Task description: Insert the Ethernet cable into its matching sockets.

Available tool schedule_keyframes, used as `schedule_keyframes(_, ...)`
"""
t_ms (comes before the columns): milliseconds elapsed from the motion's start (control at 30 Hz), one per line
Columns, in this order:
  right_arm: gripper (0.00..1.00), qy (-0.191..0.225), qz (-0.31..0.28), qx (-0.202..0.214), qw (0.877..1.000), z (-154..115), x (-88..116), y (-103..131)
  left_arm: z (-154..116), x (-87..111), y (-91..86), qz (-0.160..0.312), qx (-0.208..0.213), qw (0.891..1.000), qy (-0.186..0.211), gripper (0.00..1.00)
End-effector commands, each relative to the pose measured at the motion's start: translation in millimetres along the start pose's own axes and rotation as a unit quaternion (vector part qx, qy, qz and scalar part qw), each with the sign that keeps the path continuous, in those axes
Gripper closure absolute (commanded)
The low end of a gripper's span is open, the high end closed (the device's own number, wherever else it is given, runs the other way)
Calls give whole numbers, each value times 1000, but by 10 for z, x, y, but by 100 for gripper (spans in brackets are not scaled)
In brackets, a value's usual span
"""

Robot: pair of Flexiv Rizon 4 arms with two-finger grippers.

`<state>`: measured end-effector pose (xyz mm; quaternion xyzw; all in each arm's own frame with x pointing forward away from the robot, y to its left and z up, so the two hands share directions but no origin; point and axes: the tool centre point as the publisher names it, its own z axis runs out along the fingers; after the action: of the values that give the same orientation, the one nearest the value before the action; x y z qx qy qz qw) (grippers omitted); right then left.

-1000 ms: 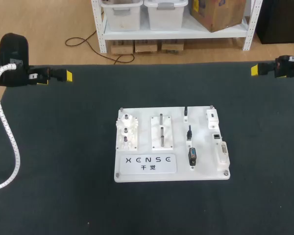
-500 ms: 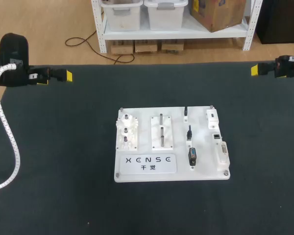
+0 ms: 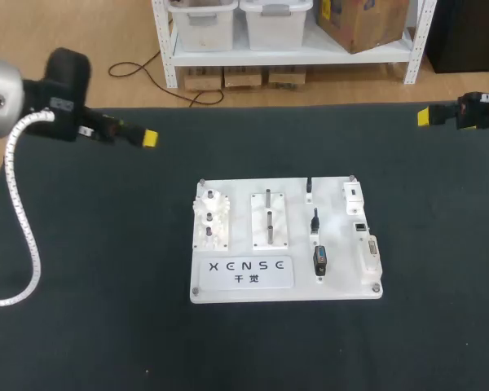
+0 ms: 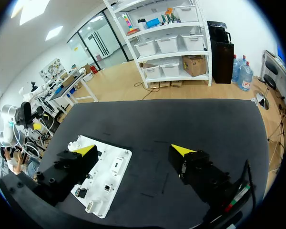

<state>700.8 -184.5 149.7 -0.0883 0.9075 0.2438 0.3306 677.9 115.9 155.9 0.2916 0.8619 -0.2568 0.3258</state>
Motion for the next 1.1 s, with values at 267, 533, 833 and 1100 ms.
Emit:
schedule_keyframes(267, 0, 0, 0, -1, 1000, -4, 0, -3, 261, 237, -502, 247, 310, 918, -8, 0)
schedule_keyframes(533, 0, 0, 0, -1, 1000, -4, 0, -3, 389, 355, -803, 263, 350, 899, -31, 0)
schedule_keyframes(833, 0, 0, 0, -1, 1000, -4, 0, -3, 562, 405, -1062, 286, 318, 904, -21, 0)
schedule_keyframes(1100, 0, 0, 0, -1, 1000, -4, 0, -3, 778, 462, -1149, 273, 242, 931, 4, 0)
